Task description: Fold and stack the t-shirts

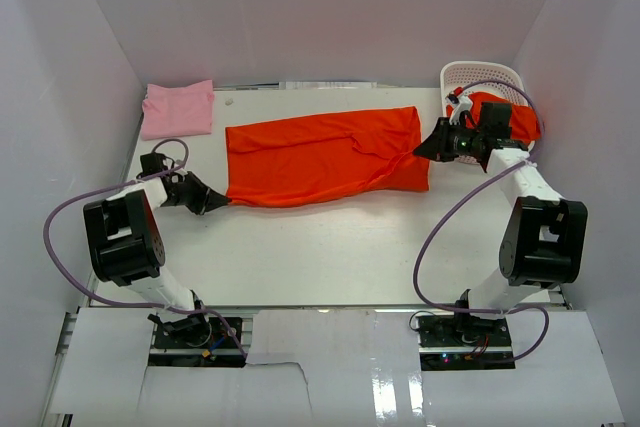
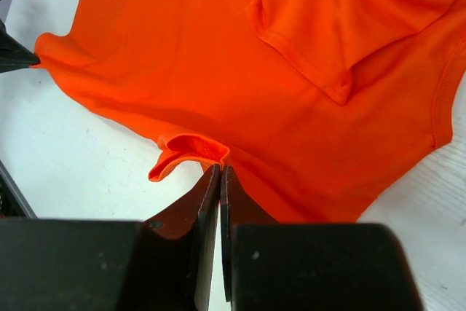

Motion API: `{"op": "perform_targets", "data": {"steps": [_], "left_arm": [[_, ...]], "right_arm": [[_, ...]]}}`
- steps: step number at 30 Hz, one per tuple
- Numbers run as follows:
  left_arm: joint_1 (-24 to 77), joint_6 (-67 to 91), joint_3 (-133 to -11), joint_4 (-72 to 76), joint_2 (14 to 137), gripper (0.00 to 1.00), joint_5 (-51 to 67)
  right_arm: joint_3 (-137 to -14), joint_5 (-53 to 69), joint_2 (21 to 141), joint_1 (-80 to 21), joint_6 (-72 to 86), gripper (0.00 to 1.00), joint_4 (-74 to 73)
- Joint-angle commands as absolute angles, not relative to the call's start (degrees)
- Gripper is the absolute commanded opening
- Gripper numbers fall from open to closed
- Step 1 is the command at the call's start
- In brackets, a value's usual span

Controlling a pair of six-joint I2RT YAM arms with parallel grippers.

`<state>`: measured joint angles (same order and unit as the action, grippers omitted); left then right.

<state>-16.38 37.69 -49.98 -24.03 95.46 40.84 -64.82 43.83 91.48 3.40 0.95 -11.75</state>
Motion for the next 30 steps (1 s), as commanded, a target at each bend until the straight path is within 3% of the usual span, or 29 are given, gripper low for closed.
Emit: {"op": "perform_targets", "data": {"steps": [1, 7, 24, 30], "left_arm": [[-16.26, 36.83, -50.80, -25.05, 92.64, 0.00, 40.43], [-16.26, 36.91, -51.42, -26.54, 92.20, 0.00, 43.85], [-16.26, 40.25, -37.00, -27.24, 78.32, 0.00, 46.40], [-16.26, 39.11, -37.53, -27.42, 80.77, 0.00, 46.67]], "right_arm": [[-66.61, 40.87, 90.61, 3.69, 1.66, 0.08, -10.11], [-67.50, 40.34, 92.11, 3.69, 1.93, 0.08, -12.65], [-66.80, 41.14, 92.90, 3.69, 0.79, 0.08, -15.82], [-68.38, 40.60, 93.34, 3.69, 0.26, 0.08, -20.04]]}}
